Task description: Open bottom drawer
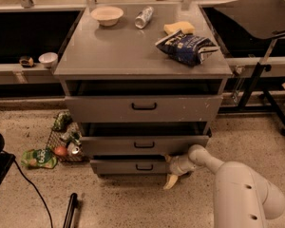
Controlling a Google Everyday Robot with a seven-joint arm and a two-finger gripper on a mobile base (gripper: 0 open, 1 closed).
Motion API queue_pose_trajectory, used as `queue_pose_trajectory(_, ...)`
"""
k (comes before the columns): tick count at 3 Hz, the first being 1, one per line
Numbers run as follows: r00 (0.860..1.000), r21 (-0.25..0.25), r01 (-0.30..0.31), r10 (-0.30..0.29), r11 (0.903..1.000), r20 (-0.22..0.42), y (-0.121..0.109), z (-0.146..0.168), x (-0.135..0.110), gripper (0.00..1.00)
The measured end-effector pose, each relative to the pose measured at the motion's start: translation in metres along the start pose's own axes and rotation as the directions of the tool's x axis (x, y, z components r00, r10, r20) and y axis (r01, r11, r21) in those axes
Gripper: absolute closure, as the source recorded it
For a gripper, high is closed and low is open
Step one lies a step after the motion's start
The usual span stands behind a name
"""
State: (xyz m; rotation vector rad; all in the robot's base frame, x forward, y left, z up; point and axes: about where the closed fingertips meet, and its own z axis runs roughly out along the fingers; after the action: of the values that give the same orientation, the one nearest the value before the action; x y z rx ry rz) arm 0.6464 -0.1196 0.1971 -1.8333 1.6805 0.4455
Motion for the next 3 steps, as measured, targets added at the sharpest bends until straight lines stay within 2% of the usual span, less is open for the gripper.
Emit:
queue_pose_trajectory(1,1.0,-0.003,-0.026,0.026,0.9996,0.01,-0.003,0.011,0.008,0.18)
queue_pose_trajectory(3,0.999,-0.027,-0.026,0.027,0.9993,0.043,0.003,0.022,0.001,0.65)
